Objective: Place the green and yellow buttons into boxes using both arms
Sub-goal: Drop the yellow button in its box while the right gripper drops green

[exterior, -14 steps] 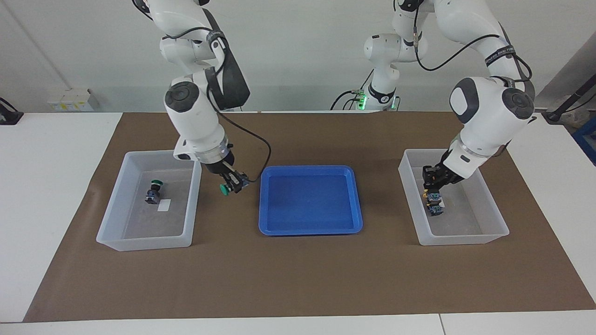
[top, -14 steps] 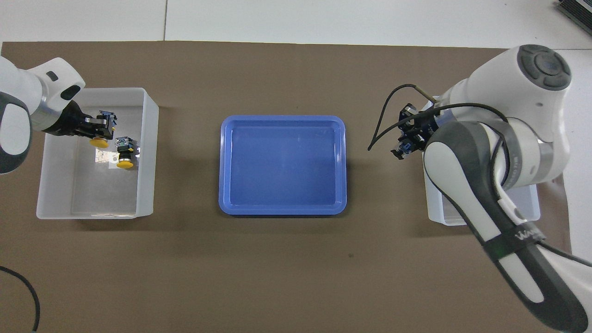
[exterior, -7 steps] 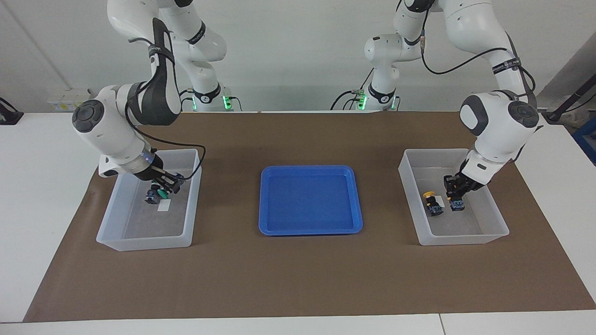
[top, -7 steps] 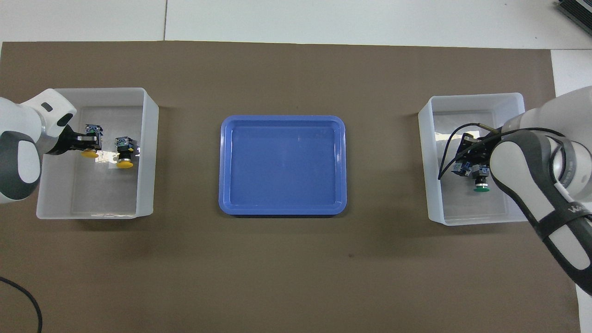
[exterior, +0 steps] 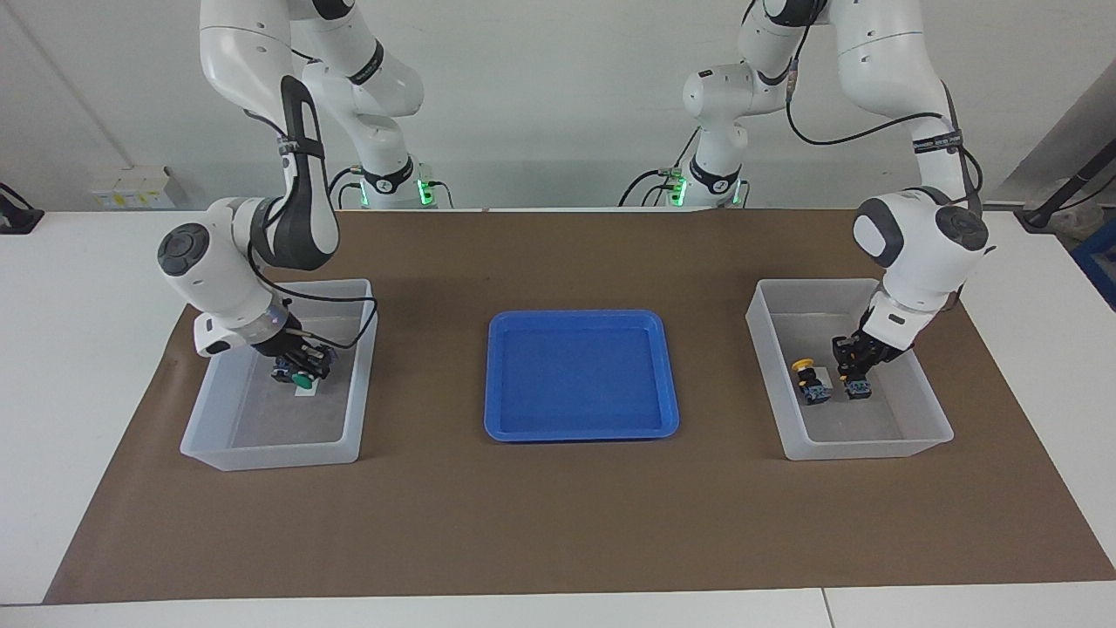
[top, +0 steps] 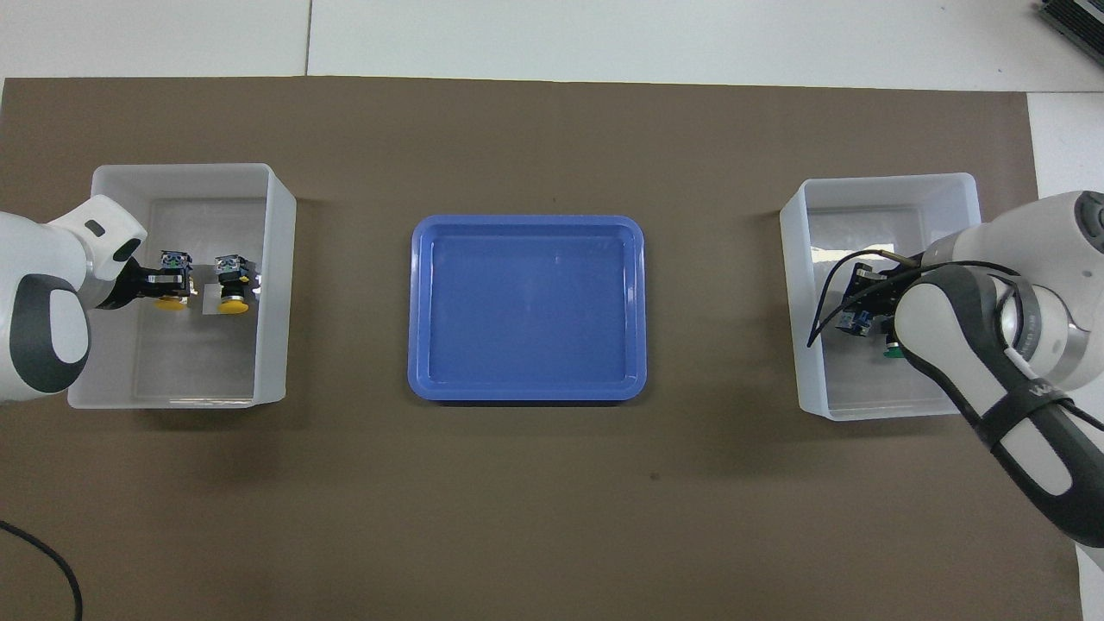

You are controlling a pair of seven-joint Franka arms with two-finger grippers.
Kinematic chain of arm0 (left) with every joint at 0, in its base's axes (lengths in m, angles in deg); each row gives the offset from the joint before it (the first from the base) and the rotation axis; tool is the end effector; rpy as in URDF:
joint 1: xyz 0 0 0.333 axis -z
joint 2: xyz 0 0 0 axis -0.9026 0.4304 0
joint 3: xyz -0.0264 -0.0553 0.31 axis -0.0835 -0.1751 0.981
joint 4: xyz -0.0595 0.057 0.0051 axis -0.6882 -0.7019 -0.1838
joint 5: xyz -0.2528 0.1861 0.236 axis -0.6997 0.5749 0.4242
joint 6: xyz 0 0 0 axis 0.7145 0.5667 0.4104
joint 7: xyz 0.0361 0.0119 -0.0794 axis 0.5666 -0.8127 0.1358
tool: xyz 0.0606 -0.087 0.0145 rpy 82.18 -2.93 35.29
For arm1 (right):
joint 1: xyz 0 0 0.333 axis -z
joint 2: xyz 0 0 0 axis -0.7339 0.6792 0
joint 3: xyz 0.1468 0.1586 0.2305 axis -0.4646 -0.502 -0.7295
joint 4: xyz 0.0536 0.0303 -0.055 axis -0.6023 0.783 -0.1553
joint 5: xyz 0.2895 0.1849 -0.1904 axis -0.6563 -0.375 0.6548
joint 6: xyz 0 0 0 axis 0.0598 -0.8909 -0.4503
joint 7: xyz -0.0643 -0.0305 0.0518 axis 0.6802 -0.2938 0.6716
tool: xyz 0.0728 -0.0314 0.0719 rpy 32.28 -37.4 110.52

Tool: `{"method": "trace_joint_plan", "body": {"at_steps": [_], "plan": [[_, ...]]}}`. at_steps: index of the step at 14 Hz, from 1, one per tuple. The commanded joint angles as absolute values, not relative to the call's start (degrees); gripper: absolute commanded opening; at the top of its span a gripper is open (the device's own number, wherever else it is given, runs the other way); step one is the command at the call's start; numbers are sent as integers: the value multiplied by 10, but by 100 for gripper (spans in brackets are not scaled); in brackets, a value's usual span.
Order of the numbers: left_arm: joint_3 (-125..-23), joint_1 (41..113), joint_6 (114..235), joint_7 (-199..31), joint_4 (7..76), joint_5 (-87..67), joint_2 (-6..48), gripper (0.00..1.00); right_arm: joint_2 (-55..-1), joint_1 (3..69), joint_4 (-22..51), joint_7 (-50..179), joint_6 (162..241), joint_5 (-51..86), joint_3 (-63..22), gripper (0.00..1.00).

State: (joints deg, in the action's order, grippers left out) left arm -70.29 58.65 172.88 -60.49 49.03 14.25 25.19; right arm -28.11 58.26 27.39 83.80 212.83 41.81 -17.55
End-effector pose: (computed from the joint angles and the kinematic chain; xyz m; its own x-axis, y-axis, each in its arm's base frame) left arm 0.5937 0.0721 0.3314 0.9953 -0.0072 0.0964 -0.0067 -1.0000 -0.0051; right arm 0.5831 -0.0655 0.3132 0.9231 -0.3777 -0.0722 -0.3833 -0.9189 -0.0936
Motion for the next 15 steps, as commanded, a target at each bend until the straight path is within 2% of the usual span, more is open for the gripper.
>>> {"method": "trace_joint_plan", "body": {"at_steps": [1, 2, 4, 5, 7, 10, 12, 15], "plan": [[-707, 584, 1724, -598, 490, 153, 245, 53, -287, 594, 289, 812, 2147, 416, -181, 54], [-708, 586, 1707, -596, 481, 153, 244, 57, -287, 595, 288, 812, 2147, 416, -181, 66], [-708, 591, 1645, -596, 443, 153, 240, 62, -287, 600, 285, 812, 2142, 416, -181, 70], [-708, 591, 1605, -596, 417, 156, 238, 62, -291, 600, 282, 813, 2140, 416, -181, 77], [-710, 601, 1519, -598, 350, 160, 238, 62, -303, 599, 275, 815, 2132, 416, -180, 100], [-711, 621, 1410, -603, 265, 180, 238, 61, -330, 591, 263, 818, 2126, 416, -180, 100], [-711, 635, 1341, -614, 208, 193, 239, 61, -339, 587, 229, 819, 2090, 437, -180, 100], [-713, 655, 1278, -622, 170, 197, 217, 61, -352, 583, 187, 819, 2041, 487, -187, 100]]}}
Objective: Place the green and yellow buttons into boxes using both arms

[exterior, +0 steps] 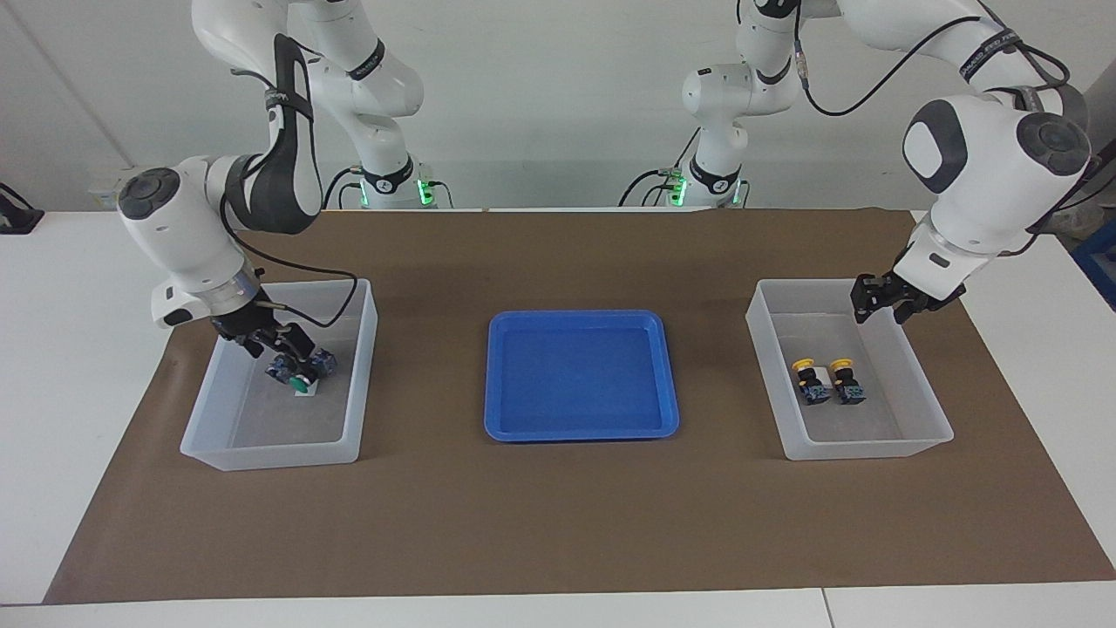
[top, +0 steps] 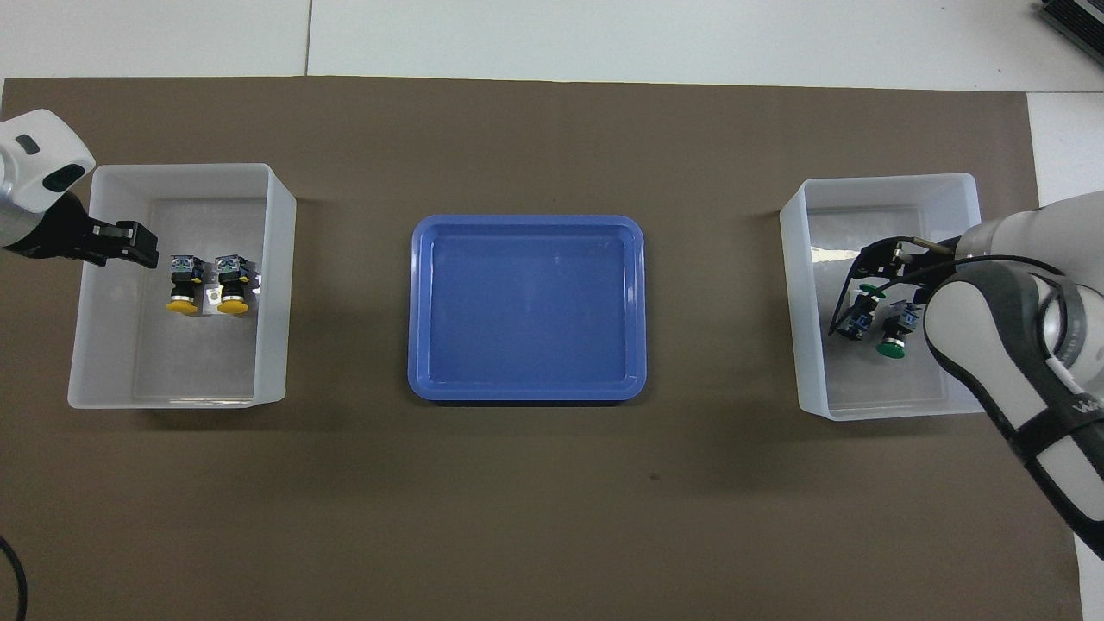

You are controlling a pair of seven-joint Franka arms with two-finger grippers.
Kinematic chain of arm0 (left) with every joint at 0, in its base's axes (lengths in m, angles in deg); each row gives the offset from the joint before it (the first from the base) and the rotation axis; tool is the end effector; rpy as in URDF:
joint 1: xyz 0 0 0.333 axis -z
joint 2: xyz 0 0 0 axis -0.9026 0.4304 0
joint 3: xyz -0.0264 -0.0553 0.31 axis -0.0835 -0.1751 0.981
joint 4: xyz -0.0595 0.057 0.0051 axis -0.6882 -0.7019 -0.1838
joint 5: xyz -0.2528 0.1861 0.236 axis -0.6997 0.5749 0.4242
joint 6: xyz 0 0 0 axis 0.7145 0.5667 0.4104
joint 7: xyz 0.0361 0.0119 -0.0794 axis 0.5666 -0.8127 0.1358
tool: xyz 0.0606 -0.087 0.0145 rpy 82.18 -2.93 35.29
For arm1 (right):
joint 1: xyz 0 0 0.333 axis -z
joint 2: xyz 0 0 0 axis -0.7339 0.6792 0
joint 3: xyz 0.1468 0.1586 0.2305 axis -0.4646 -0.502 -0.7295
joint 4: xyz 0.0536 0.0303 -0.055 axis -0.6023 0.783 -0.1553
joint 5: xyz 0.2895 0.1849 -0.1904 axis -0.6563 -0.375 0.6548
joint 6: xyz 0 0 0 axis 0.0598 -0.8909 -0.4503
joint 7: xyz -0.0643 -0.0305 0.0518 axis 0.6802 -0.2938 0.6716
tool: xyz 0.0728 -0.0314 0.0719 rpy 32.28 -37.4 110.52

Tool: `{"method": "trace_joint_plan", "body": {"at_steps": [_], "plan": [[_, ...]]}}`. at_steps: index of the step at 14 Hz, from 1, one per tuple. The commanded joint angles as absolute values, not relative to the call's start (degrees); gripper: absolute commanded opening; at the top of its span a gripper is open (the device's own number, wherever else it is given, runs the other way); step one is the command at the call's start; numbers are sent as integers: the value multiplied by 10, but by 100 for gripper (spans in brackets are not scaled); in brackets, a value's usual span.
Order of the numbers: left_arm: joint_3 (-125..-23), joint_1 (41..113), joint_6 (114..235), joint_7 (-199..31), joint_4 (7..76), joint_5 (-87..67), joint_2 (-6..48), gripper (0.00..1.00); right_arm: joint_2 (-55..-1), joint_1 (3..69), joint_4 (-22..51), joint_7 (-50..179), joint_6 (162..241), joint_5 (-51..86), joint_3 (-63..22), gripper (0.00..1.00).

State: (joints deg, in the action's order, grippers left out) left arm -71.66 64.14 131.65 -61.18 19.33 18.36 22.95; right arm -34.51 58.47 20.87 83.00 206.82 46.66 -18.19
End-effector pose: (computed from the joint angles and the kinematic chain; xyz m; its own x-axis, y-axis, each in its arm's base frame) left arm 0.6182 0.0068 0.5335 0.9888 -0.1303 -0.0721 -0.1337 -0.9900 -0.0440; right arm 0.5976 -0.0653 0.4213 0.9496 -0.3068 0.0636 -0.3038 -0.9513 -0.0529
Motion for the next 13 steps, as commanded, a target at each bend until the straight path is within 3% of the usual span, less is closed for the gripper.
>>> {"method": "trace_joint_plan", "body": {"at_steps": [1, 6, 8, 13], "plan": [[-717, 657, 1274, -621, 169, 196, 196, 61, -362, 565, 183, 819, 2031, 489, -186, 100], [-719, 700, 1237, -622, 171, 193, 130, 62, -423, 533, 187, 822, 1960, 490, -187, 100], [-728, 703, 1222, -622, 178, 193, 112, 67, -444, 524, 187, 822, 1945, 489, -186, 100], [-729, 695, 1241, -621, 278, 192, 58, 72, -459, 525, 156, 817, 1893, 489, -186, 100]]}}
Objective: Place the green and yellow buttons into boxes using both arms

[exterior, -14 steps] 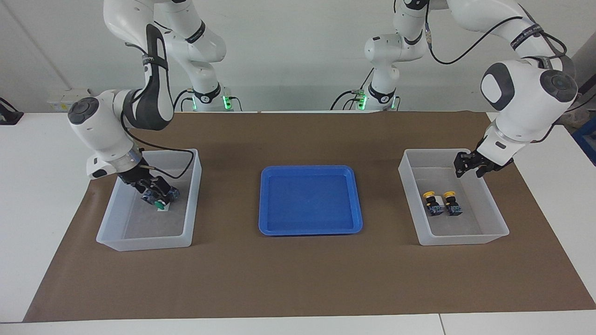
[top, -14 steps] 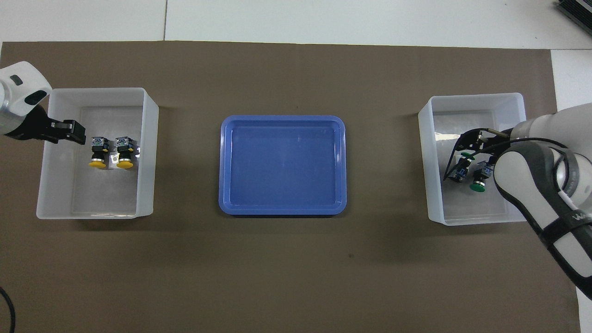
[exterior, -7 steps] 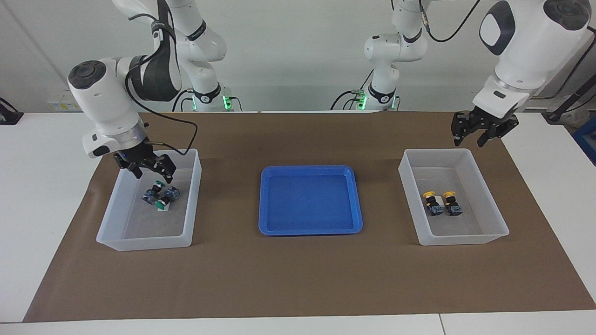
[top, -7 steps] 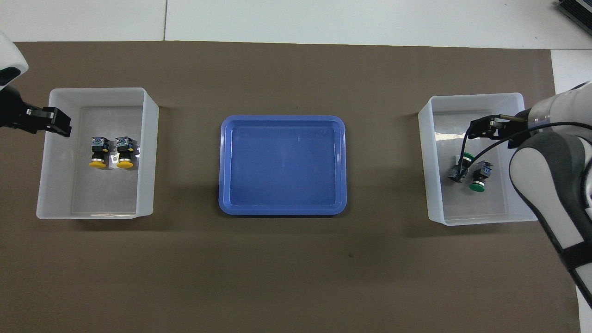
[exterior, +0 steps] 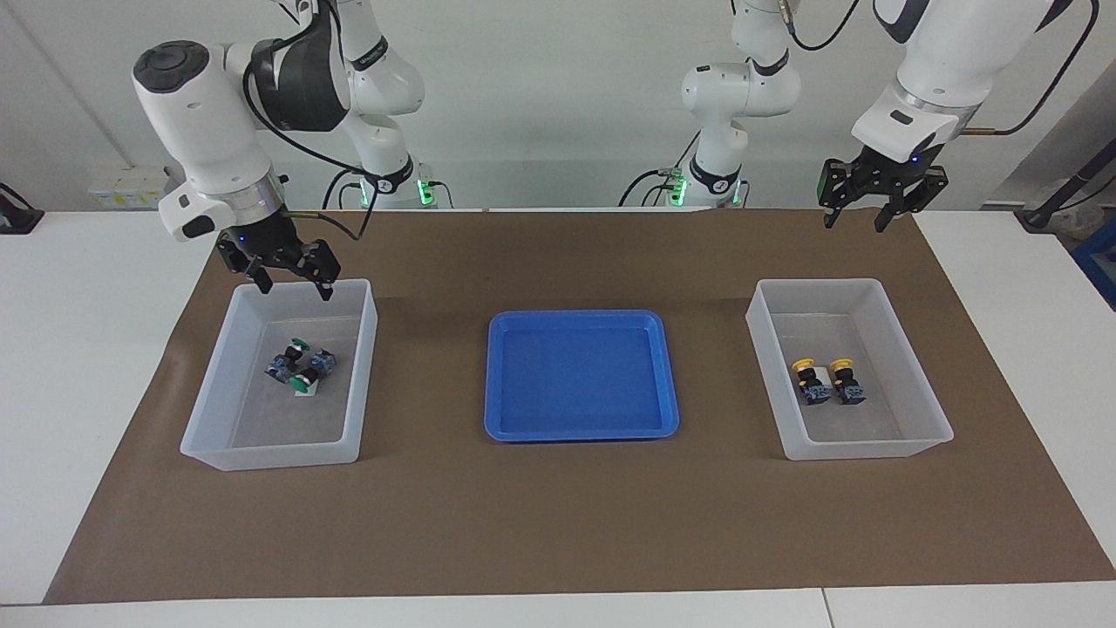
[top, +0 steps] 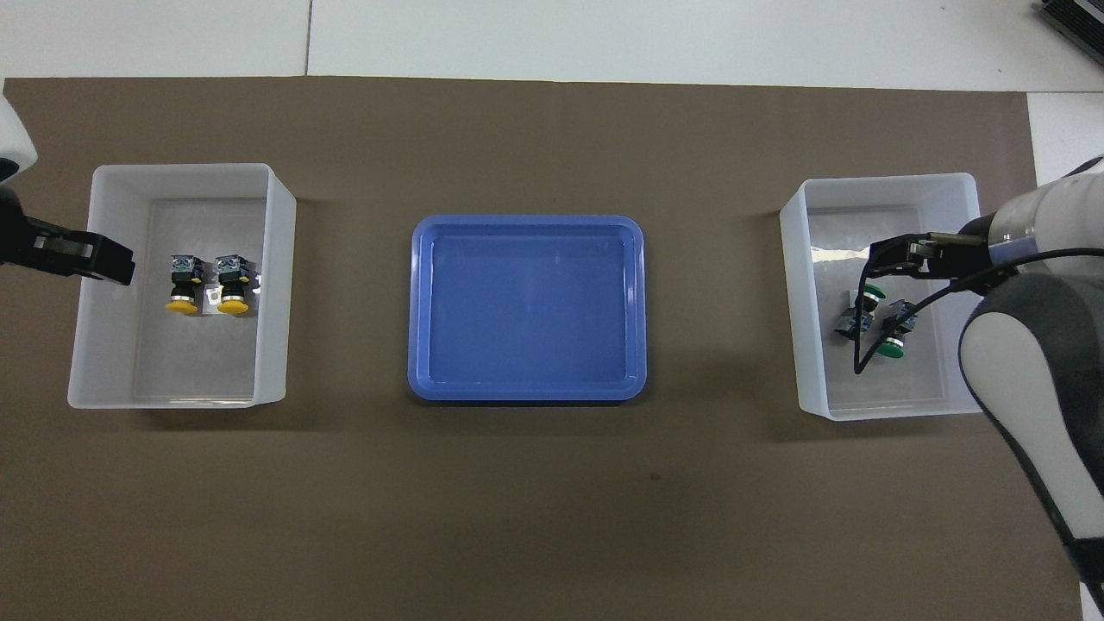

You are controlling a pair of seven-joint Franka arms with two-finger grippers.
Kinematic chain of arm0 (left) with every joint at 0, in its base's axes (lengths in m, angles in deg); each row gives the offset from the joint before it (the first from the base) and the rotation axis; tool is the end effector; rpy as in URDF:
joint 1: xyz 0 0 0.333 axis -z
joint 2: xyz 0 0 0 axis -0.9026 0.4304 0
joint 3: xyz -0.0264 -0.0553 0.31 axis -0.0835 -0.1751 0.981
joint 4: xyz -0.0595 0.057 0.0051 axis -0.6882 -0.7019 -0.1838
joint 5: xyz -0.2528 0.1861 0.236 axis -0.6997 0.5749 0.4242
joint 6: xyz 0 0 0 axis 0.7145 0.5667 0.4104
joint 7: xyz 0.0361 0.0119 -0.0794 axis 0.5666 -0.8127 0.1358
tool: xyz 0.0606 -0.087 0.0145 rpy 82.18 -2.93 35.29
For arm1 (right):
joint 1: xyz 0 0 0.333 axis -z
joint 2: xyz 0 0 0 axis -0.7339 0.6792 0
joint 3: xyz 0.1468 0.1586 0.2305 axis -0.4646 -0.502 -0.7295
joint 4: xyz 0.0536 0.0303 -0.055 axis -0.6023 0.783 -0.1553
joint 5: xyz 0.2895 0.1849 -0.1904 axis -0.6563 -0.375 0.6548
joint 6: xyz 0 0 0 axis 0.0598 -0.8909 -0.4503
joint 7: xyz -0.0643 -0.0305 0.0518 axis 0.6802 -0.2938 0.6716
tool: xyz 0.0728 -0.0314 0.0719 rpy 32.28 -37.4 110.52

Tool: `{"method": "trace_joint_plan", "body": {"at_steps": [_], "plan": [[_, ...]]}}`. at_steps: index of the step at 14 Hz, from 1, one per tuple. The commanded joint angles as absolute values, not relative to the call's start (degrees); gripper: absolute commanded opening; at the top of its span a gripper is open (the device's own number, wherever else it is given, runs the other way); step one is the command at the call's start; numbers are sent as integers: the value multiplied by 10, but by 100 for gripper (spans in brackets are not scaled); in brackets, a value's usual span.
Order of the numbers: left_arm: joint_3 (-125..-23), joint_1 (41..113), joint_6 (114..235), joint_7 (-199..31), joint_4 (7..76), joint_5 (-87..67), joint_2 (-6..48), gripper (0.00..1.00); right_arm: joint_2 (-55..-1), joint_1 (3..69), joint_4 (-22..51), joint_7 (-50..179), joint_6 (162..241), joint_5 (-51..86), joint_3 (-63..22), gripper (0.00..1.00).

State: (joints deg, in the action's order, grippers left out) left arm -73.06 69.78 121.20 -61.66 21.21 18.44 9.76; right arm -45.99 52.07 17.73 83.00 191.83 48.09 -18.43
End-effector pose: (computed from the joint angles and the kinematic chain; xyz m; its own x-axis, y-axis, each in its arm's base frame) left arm 0.5345 -0.0588 0.6367 0.9709 -0.2328 -0.0570 -0.2356 -0.9706 -0.0501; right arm 0.5543 0.0057 0.5386 0.9819 -0.1784 0.0642 -0.1779 -0.9840 -0.0131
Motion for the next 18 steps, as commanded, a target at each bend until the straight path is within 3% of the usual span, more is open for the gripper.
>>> {"method": "trace_joint_plan", "body": {"at_steps": [1, 3, 4, 5, 13, 18], "plan": [[-727, 694, 1258, -621, 306, 191, 47, 73, -453, 527, 127, 816, 1864, 489, -186, 100], [-724, 692, 1302, -621, 355, 191, 26, 79, -445, 526, 86, 815, 1818, 489, -186, 100], [-724, 688, 1308, -620, 356, 191, 26, 86, -446, 526, 81, 814, 1807, 489, -185, 100], [-724, 688, 1308, -617, 354, 191, 27, 100, -446, 527, 77, 812, 1800, 489, -185, 100], [-721, 688, 1291, -617, 293, 189, 35, 100, -453, 525, 68, 771, 1778, 489, -184, 100], [-721, 687, 1223, -621, 214, 160, 67, 100, -454, 525, 69, 773, 1781, 488, -185, 100]]}}
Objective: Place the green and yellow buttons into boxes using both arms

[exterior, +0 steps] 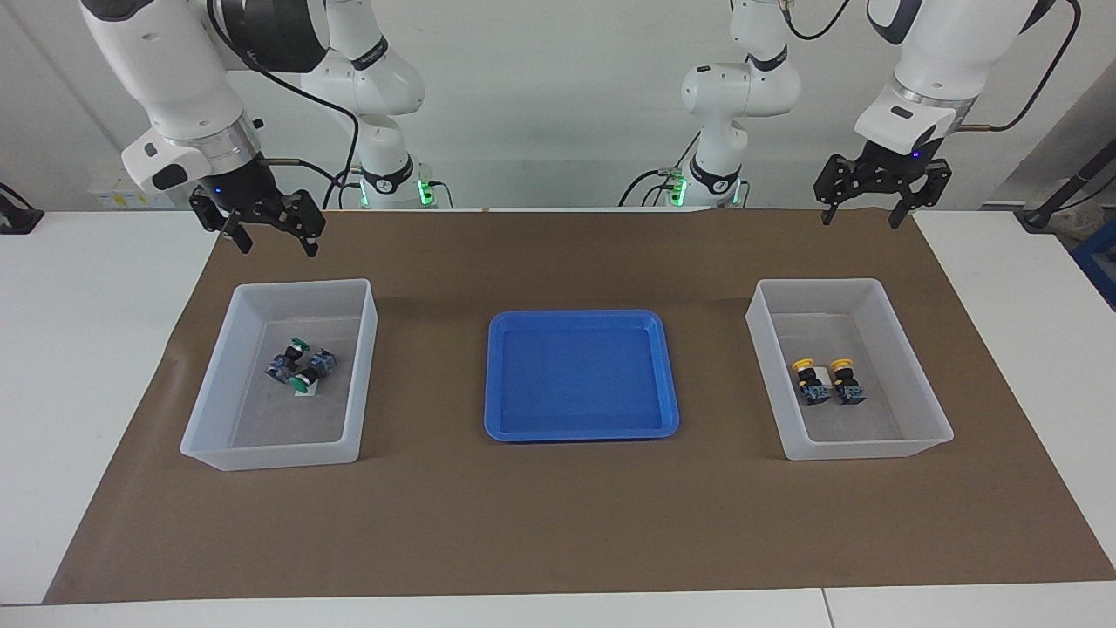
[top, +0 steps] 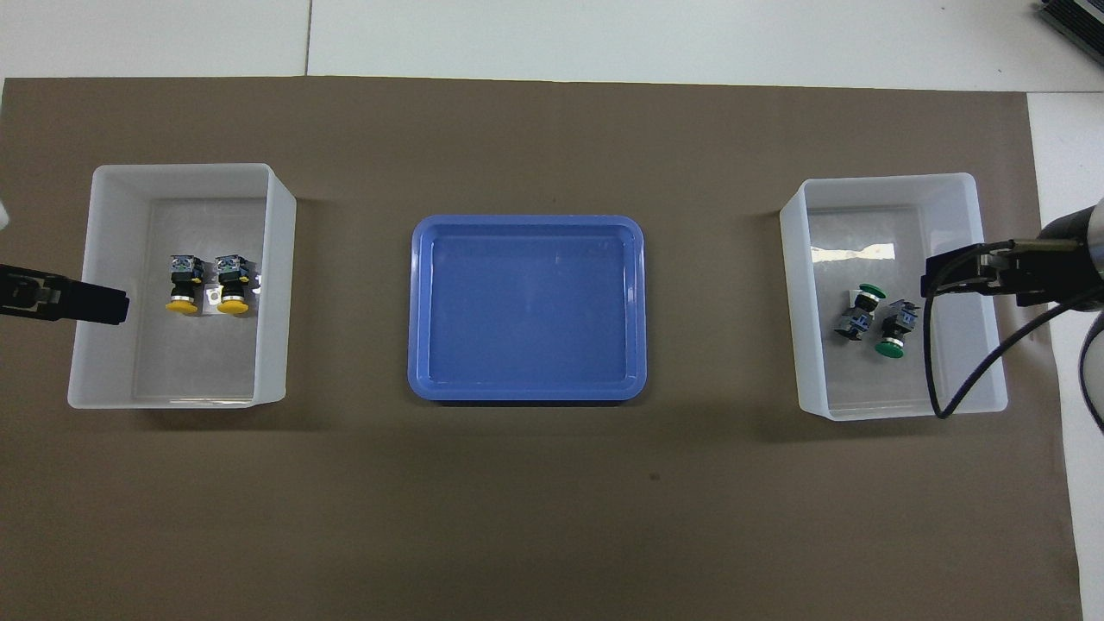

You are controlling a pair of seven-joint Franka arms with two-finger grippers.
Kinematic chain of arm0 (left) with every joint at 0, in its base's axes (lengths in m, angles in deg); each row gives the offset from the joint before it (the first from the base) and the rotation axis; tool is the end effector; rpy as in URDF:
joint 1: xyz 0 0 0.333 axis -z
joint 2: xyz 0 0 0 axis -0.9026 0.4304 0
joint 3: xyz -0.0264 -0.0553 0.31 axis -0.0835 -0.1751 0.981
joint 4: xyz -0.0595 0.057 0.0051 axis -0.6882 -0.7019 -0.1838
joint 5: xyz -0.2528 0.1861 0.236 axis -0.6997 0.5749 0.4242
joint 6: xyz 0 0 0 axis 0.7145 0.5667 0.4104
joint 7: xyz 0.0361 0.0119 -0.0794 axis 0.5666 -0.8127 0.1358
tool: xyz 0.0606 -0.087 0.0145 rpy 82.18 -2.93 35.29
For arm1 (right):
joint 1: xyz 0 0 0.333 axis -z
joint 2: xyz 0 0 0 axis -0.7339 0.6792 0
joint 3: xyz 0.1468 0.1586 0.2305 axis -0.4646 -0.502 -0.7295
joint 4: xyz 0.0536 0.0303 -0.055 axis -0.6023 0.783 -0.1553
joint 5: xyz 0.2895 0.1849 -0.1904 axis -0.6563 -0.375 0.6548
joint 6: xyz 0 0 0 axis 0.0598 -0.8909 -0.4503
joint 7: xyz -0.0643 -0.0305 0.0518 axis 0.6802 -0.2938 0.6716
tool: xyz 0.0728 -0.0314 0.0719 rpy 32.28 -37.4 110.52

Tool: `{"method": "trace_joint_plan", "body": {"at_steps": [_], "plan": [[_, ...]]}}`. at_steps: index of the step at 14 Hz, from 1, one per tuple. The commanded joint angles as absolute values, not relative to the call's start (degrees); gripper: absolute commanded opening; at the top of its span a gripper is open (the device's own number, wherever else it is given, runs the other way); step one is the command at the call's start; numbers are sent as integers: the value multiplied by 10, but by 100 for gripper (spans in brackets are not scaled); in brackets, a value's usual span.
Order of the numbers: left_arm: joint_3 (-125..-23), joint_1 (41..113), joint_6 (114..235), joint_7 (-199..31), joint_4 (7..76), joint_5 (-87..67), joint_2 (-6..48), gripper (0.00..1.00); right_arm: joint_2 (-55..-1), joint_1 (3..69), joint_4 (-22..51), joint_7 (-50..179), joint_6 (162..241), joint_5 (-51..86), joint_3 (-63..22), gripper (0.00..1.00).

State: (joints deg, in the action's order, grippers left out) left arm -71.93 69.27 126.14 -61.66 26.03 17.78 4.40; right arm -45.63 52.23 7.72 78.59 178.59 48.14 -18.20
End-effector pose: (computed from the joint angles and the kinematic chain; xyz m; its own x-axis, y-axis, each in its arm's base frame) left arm 0.5152 -0.0433 0.6542 0.9770 -0.2098 0.0391 -0.2078 -0.9769 -0.0504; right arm 0.5464 0.0020 0.5984 0.9942 -0.1078 0.0028 -0.1078 -0.9942 -0.0013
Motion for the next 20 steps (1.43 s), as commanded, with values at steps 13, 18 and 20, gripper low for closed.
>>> {"method": "trace_joint_plan", "body": {"at_steps": [13, 18, 20], "plan": [[-721, 671, 1238, -673, 241, 117, 58, 100, -464, 526, 69, 775, 1779, 478, -184, 100], [-721, 673, 1237, -674, 242, 117, 56, 100, -466, 506, 69, 782, 1771, 487, -172, 100], [-721, 670, 1237, -674, 242, 117, 56, 100, -466, 505, 69, 789, 1771, 487, -170, 100]]}}
